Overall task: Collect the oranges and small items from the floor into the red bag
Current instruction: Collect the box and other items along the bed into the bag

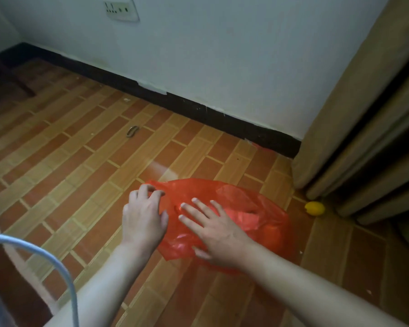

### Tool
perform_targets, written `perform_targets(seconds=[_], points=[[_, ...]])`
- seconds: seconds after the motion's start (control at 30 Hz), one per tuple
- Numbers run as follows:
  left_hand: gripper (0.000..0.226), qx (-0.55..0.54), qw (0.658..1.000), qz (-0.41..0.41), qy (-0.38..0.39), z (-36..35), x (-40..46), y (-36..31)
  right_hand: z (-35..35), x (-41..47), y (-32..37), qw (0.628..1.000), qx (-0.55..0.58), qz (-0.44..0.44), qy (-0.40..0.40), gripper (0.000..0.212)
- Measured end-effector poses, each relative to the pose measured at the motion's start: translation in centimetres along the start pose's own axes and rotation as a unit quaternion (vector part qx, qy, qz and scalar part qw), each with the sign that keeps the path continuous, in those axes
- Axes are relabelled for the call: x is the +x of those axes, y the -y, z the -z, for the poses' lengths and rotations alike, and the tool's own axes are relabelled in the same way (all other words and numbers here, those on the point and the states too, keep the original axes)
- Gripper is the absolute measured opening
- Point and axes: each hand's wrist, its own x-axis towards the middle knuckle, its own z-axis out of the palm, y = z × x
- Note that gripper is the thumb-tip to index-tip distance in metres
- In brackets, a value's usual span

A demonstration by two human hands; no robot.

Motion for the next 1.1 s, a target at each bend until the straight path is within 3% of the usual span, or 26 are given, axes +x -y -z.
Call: perform_targets(seconds=[0.2,0.37,0.57,0.67,0.73,0.83,0.93,1.0,1.1], points=[[0.095,-0.043,0.995,0.053,0.069,-2.6,-1.1,0.2,-3.8,1.4,-2.0,0.987,-0.071,0.039,0.136,0.063],[0.095,-0.055,0.99,0.028,0.127,-5.6,-2.2,-0.1,-4.1,-0.6,-5.0,0.99,-0.068,0.006,0.127,0.064],[0.098,0.009,0.987,-0.047,0.156,-6.9,-1.1,-2.5,-5.3,-5.1,-10.2,0.975,-0.083,-0.114,0.173,0.064],[0.095,0.028,0.982,-0.085,0.168,-7.1,-0.5,-4.1,-5.2,-7.6,-12.5,0.962,-0.081,-0.202,0.166,0.073],[0.096,0.035,0.98,-0.09,0.175,-7.2,-0.1,-4.7,-5.0,-9.1,-13.8,0.94,-0.057,-0.291,0.168,0.067],[0.105,0.048,0.979,-0.085,0.181,-7.3,0.2,-4.9,-4.5,-11.0,-15.3,0.896,-0.041,-0.416,0.152,0.064],[0.112,0.04,0.979,-0.085,0.182,-7.3,0.0,-4.9,-4.1,-12.3,-15.3,0.865,0.004,-0.481,0.141,0.071],[0.112,0.015,0.979,-0.094,0.18,-7.2,-0.3,-5.1,-3.1,-12.0,-14.3,0.872,0.033,-0.479,0.096,0.083],[0.107,-0.019,0.978,-0.112,0.174,-7.0,-0.8,-5.9,-0.8,-10.2,-11.9,0.917,0.012,-0.398,-0.036,0.084]])
